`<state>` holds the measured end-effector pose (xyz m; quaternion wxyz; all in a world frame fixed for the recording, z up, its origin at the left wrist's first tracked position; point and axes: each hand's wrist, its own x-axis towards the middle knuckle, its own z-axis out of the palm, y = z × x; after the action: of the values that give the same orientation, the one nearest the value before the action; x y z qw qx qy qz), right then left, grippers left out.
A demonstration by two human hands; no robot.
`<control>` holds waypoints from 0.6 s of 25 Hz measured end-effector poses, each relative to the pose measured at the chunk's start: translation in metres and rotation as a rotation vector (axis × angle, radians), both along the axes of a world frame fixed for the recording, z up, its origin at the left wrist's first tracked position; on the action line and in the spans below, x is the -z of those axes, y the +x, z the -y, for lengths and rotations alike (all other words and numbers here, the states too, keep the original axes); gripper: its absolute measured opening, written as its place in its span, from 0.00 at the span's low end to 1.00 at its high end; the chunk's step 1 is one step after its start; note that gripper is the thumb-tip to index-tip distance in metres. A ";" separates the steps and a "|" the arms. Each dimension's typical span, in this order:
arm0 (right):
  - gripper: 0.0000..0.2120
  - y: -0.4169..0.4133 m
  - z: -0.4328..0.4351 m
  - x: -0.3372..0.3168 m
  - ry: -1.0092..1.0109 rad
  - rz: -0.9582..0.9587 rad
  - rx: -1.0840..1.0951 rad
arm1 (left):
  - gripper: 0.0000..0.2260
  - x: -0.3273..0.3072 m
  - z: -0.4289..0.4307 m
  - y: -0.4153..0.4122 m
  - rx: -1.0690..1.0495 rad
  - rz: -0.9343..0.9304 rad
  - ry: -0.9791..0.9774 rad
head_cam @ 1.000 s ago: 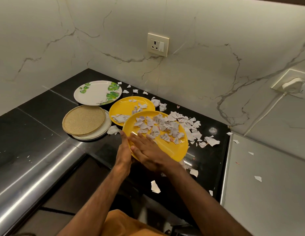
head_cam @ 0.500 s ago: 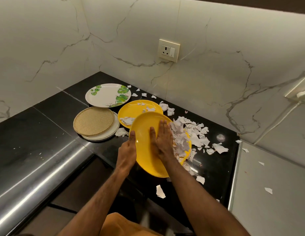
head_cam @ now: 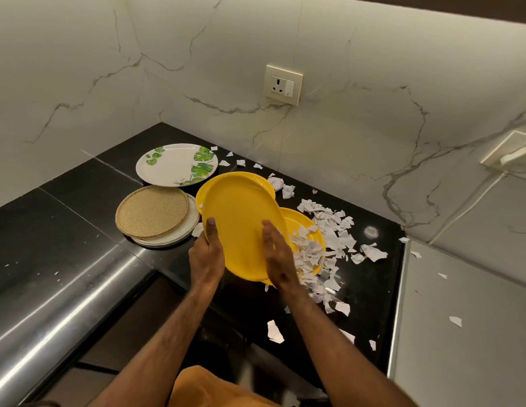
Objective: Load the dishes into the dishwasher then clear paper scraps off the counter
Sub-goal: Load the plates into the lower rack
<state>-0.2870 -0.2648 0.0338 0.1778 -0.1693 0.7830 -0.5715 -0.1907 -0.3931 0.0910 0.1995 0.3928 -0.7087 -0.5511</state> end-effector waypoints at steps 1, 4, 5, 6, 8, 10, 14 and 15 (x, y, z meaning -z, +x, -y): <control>0.31 0.004 0.002 0.005 0.017 0.002 -0.063 | 0.29 -0.001 -0.001 -0.001 0.003 -0.008 -0.016; 0.35 0.001 0.001 0.029 0.148 -0.028 -0.043 | 0.27 -0.003 0.000 -0.002 0.025 -0.045 -0.069; 0.36 -0.002 -0.003 0.033 0.221 -0.030 0.001 | 0.26 -0.004 0.003 0.000 0.038 -0.051 -0.075; 0.37 -0.006 -0.008 0.035 0.292 -0.032 0.056 | 0.26 -0.005 0.005 0.001 0.044 -0.058 -0.068; 0.38 -0.012 -0.019 0.035 0.321 -0.044 0.176 | 0.23 -0.005 0.011 0.003 0.042 -0.071 -0.035; 0.35 -0.010 -0.028 0.032 0.212 -0.085 0.218 | 0.22 -0.005 0.017 0.004 0.039 -0.073 -0.004; 0.20 0.008 -0.041 0.035 0.192 -0.133 0.231 | 0.30 0.001 0.024 0.002 0.044 -0.093 0.013; 0.21 0.012 -0.045 0.038 0.221 -0.132 0.308 | 0.29 0.003 0.025 0.002 0.054 -0.097 0.011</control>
<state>-0.2746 -0.2195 -0.0045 0.0541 -0.0642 0.8675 -0.4904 -0.1890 -0.4177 0.0877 0.2167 0.3475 -0.7055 -0.5785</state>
